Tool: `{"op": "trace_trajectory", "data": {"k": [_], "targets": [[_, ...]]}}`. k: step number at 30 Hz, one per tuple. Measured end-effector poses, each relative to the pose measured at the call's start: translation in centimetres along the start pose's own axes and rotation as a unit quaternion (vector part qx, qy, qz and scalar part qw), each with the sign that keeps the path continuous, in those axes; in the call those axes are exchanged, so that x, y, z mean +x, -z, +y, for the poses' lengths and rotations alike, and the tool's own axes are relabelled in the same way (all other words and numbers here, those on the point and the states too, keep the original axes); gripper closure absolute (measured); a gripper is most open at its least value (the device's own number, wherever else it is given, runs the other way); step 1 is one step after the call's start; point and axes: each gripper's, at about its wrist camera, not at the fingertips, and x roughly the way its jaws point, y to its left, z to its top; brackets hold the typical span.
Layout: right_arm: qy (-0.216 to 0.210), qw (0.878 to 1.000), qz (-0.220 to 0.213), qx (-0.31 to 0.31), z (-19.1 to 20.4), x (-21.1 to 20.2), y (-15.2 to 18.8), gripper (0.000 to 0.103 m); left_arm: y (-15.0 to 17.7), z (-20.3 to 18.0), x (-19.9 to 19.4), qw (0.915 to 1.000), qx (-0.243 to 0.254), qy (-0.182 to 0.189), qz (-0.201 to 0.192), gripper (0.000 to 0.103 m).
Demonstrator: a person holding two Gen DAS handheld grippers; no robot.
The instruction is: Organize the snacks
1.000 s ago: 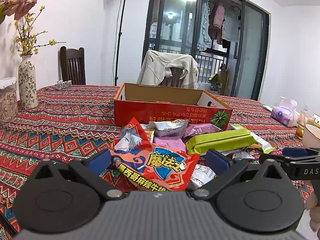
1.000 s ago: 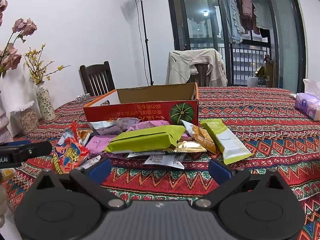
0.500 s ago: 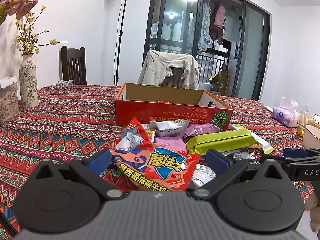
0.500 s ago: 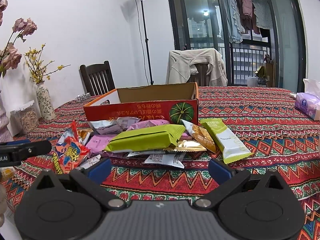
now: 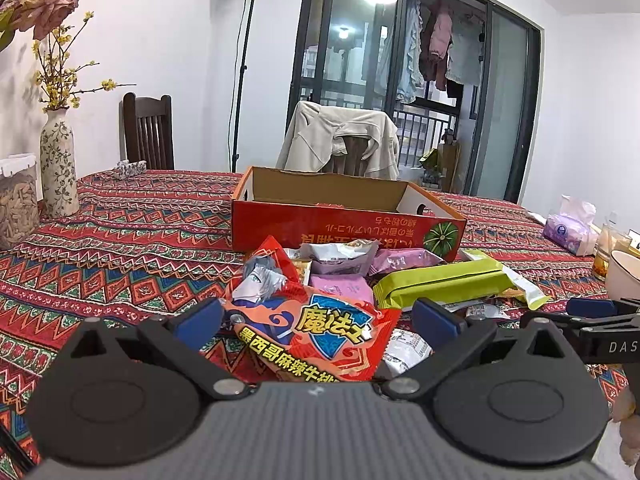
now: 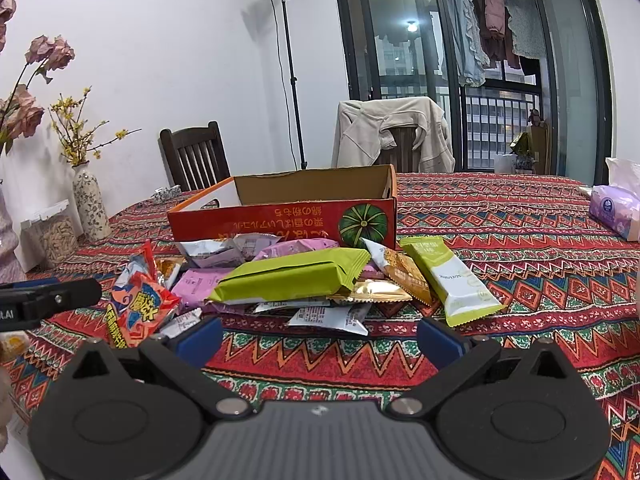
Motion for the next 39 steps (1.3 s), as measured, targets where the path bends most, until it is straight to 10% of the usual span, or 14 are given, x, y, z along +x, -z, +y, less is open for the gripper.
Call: {"op": "trace_trajectory", "data": {"k": [20,39], "targets": [[-0.002,1.000,0.006,0.005,-0.4,0.6,0.0,0.000,-1.4,0.6,2.6,0.9970,-0.030,-0.060,0.039,0.000],[-0.009,0.999,0.022,0.021,-1.4,1.9,0.7,0.000,-1.8,1.5,9.9,0.9615,-0.143,-0.169,0.163,0.000]]}}
